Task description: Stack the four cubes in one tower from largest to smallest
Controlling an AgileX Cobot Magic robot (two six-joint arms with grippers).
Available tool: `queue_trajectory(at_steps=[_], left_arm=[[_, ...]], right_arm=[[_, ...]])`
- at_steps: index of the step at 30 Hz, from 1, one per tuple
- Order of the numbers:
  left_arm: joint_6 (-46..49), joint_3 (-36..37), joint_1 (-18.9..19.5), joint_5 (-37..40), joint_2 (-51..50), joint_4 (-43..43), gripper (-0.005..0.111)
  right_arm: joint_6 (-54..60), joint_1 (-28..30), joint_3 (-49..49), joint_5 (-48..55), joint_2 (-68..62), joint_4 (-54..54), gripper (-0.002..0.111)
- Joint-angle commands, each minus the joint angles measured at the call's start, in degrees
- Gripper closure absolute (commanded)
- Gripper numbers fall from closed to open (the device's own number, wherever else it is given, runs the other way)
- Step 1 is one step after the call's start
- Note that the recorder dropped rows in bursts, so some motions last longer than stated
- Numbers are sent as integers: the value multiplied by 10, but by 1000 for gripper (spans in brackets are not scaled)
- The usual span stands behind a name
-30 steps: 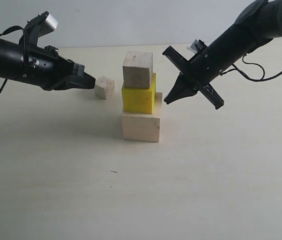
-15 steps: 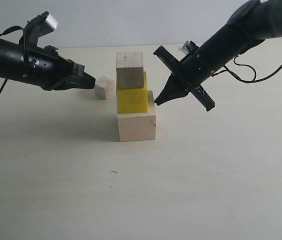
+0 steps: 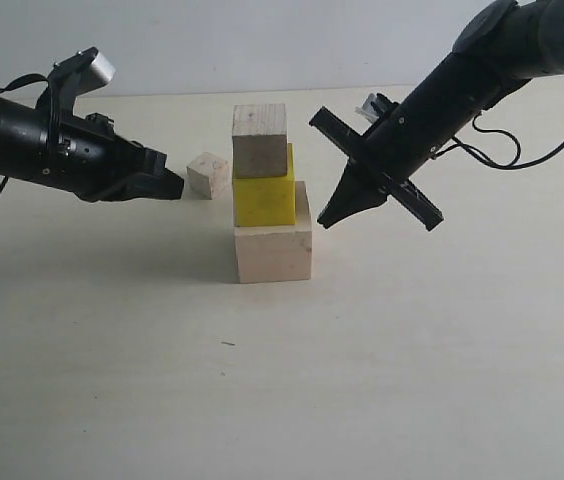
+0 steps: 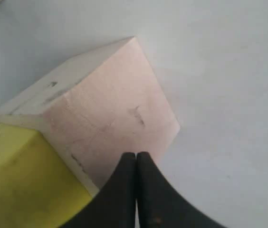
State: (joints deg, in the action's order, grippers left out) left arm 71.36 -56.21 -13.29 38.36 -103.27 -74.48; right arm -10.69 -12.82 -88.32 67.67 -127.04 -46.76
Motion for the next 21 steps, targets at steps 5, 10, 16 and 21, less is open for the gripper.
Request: queue_trajectory(at_steps=[5,10,16,21], left_arm=[[-3,2,1,-6,6,-4,107],[-3,2,1,-6,6,-4,107],[-3,2,1,-6,6,-4,107],[-3,2,1,-6,6,-4,107]], right_arm=[[5,-12,1,2,0,-13,108],[3,-12,1,-8,0,-13,108],[3,-12,1,-11,0,-10,108],[5,-12,1,-28,0,-6,108]])
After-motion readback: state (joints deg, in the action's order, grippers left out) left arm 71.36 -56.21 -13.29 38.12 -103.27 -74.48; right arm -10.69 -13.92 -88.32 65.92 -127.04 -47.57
